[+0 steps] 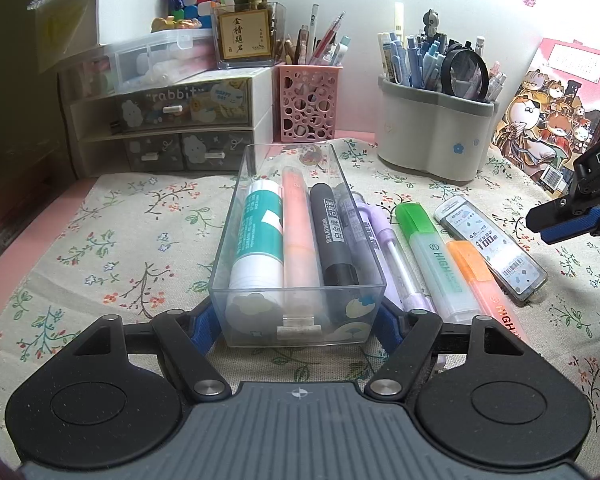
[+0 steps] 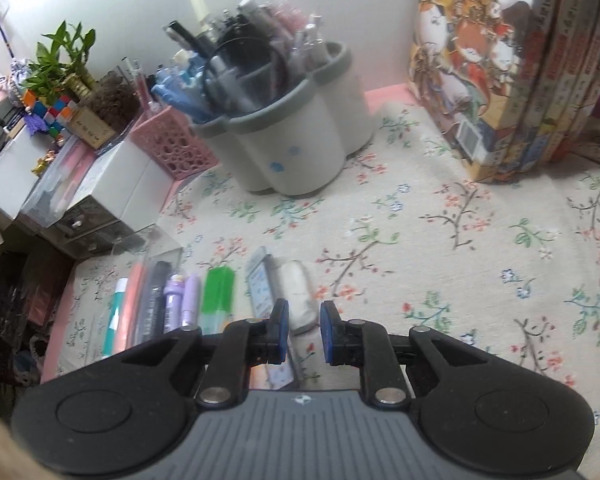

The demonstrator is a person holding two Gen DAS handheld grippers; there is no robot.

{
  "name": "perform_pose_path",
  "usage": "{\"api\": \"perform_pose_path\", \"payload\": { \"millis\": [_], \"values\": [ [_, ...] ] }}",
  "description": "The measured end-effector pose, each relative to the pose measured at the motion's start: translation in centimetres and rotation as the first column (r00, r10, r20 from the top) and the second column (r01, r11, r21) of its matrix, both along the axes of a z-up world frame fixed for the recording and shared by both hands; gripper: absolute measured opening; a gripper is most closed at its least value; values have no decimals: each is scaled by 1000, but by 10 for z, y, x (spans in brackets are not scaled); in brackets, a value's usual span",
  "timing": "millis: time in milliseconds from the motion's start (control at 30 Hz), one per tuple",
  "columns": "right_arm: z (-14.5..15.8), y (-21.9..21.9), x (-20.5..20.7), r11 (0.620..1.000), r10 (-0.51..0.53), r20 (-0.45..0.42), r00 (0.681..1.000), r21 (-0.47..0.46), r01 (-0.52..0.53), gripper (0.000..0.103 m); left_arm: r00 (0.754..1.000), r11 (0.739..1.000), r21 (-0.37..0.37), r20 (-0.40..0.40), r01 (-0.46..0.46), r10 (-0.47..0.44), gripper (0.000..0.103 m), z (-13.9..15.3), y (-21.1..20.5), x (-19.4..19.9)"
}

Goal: Organize stationery
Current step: 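Grasp the white lead-refill case with the right gripper, then carry the lead-refill case into the clear box and release it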

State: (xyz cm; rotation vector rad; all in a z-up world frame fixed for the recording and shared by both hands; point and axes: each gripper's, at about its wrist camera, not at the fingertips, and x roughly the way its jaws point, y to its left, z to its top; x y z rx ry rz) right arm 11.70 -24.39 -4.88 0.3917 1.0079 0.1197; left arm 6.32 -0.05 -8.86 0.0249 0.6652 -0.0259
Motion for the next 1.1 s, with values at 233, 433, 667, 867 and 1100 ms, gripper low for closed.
{"api": "perform_pose_path", "payload": {
  "millis": [233, 433, 667, 867, 1100],
  "values": [
    [-8, 12, 20, 992, 123, -28, 992, 12, -123, 16, 1000, 1000, 0, 0, 0, 0, 73, 0, 0, 0],
    [-7, 27, 20, 977, 214, -45, 976, 14, -214, 18, 1000, 1000, 0, 0, -1, 1, 73, 0, 0, 0],
    [-7, 30, 19, 977, 212, -40, 976, 11, -212, 2, 1000, 1000, 0, 0, -1, 1, 73, 0, 0, 0],
    [-4, 36, 22, 973, 228, -38, 973, -9, -229, 3, 1000, 1000, 0, 0, -1, 1, 73, 0, 0, 0],
    [-11, 37, 29, 974, 227, -47, 973, -5, -228, 4, 1000, 1000, 0, 0, -1, 1, 73, 0, 0, 0]
  ]
}}
